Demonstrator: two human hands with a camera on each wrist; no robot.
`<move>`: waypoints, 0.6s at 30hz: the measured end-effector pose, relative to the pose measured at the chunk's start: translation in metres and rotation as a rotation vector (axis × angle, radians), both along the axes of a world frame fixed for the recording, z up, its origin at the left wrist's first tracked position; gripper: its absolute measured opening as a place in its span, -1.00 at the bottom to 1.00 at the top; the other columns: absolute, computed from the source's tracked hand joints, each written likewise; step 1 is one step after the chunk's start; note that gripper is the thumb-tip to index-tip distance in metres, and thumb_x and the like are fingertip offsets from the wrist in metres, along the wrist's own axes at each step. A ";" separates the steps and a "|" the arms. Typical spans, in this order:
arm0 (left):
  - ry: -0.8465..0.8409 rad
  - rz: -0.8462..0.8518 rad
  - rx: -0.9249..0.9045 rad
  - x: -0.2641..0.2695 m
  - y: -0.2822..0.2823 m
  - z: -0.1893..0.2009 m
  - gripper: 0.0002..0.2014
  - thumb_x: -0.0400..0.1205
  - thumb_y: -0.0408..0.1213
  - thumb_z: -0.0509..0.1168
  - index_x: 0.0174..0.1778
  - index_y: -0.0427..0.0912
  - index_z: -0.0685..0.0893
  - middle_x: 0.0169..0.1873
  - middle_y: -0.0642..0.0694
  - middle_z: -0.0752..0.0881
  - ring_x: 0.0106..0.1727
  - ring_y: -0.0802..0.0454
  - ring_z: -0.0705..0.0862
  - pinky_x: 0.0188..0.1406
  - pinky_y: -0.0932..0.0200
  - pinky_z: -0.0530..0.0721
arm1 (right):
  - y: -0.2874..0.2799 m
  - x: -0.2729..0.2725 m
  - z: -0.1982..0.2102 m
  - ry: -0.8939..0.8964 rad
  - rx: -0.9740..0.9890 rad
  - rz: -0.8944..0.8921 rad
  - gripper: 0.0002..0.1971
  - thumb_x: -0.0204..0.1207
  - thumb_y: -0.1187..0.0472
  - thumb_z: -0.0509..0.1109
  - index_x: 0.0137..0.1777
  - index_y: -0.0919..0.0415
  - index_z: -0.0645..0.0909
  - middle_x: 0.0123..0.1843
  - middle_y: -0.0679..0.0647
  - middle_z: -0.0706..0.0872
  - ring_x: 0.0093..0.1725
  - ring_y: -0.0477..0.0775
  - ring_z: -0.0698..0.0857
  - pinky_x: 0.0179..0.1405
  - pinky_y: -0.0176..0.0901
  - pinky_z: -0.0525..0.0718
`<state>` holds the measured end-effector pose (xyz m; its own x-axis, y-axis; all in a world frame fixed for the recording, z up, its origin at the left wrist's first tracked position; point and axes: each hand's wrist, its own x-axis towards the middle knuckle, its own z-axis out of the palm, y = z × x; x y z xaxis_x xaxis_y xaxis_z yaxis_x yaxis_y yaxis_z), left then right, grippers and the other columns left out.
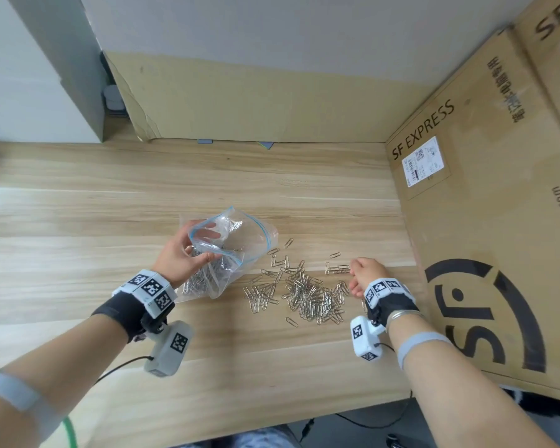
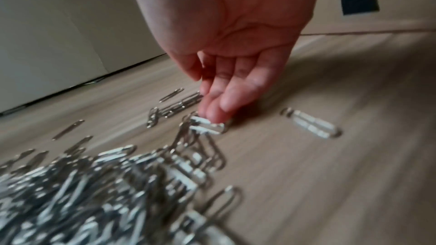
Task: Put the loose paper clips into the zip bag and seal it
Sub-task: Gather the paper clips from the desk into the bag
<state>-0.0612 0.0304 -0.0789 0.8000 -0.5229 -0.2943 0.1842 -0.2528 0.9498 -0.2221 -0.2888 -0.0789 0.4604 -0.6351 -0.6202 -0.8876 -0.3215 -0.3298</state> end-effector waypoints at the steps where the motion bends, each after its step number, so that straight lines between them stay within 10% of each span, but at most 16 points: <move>1: 0.000 0.002 -0.002 0.000 0.000 0.001 -0.53 0.36 -0.47 0.45 0.00 0.15 0.52 -0.19 0.24 0.75 -0.07 0.48 0.64 0.06 0.37 0.48 | 0.007 0.001 -0.001 -0.004 0.032 -0.013 -0.71 0.65 0.14 0.07 -0.26 0.19 0.49 -0.39 0.16 0.67 -0.56 0.00 0.60 -0.67 -0.33 0.55; 18: 0.001 0.000 -0.005 0.001 -0.002 -0.001 -0.56 0.37 -0.47 0.45 0.03 0.08 0.54 -0.07 0.05 0.70 -0.09 0.44 0.65 0.09 0.33 0.53 | -0.010 -0.038 -0.004 -0.021 0.265 -0.268 -0.60 0.62 0.00 0.14 -0.29 0.30 0.52 -0.37 0.20 0.71 -0.45 0.08 0.67 -0.46 -0.25 0.62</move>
